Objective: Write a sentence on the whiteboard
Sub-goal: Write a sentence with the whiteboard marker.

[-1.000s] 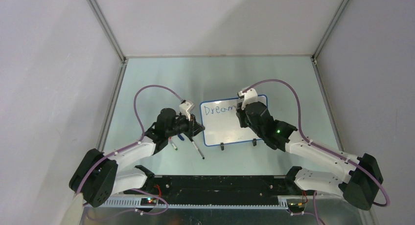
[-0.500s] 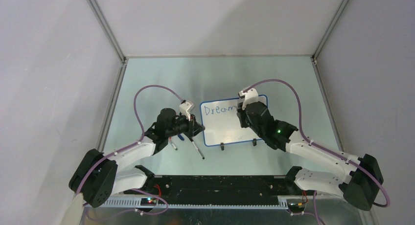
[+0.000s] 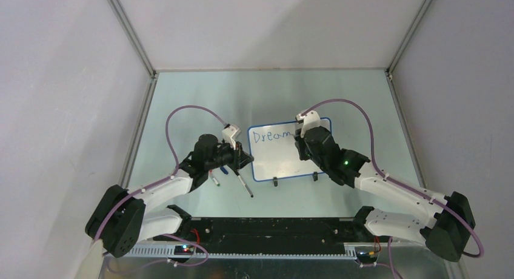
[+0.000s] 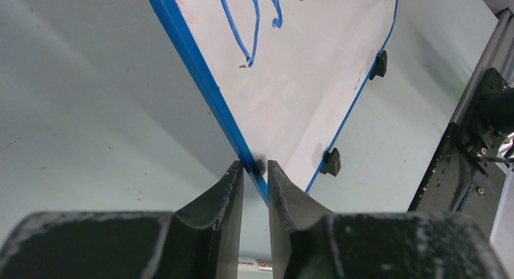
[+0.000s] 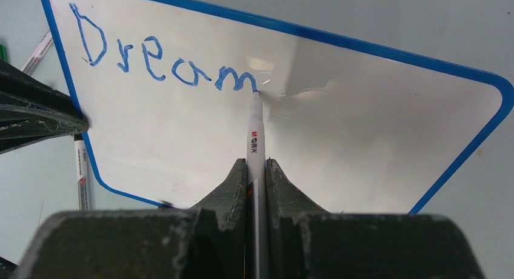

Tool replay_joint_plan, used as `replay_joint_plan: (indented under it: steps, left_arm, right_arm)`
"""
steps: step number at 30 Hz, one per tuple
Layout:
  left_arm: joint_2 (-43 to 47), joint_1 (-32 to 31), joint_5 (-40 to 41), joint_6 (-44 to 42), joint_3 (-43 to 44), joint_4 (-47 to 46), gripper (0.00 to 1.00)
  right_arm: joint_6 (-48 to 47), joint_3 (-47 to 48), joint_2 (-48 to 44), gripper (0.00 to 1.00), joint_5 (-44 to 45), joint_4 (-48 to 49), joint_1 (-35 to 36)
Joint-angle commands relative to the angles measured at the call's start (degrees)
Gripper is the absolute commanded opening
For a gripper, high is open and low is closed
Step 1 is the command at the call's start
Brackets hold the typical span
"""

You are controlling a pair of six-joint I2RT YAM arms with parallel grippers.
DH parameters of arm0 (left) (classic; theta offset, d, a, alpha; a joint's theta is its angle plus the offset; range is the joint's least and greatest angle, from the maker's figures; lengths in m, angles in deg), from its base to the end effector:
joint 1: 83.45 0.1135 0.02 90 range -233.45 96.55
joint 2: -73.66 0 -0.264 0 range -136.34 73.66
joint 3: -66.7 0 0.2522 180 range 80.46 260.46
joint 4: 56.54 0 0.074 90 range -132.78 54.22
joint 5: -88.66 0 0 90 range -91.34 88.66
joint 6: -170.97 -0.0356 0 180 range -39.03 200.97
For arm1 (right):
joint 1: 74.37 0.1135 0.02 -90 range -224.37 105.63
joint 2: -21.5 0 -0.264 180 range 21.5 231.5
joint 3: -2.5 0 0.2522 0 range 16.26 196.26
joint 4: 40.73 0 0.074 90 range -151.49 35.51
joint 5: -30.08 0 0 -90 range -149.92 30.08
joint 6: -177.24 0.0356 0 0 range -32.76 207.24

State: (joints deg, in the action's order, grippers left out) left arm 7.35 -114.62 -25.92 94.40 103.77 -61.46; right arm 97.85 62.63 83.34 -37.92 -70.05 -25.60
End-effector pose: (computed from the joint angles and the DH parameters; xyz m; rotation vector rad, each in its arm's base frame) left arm 0.1899 -0.1322 0.1883 0.6025 1.9863 -0.9177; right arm 0.1677 0.1711 0.2836 -0.4605 2.0255 0.2296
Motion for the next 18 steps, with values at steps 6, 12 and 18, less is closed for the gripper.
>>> replay_joint_plan:
  steps: [6, 12, 18]
  left_arm:
    - [1.53, -0.55, -0.54, -1.35, 0.48, -1.11, 0.25]
    - [1.64, -0.55, -0.53, -1.43, 0.44, -1.17, 0.24]
    - [1.61, -0.53, -0.41, -1.48, 0.42, -1.07, 0.25]
  right_arm:
    - [0.19, 1.66, -1.38, 0.0, 0.48, -1.56, -0.32]
    - [0.62, 1.4, -6.58, 0.0, -1.88, 0.26, -0.89]
    - [-0.77, -2.26, -11.76, 0.0, -1.89, 4.73, -1.34]
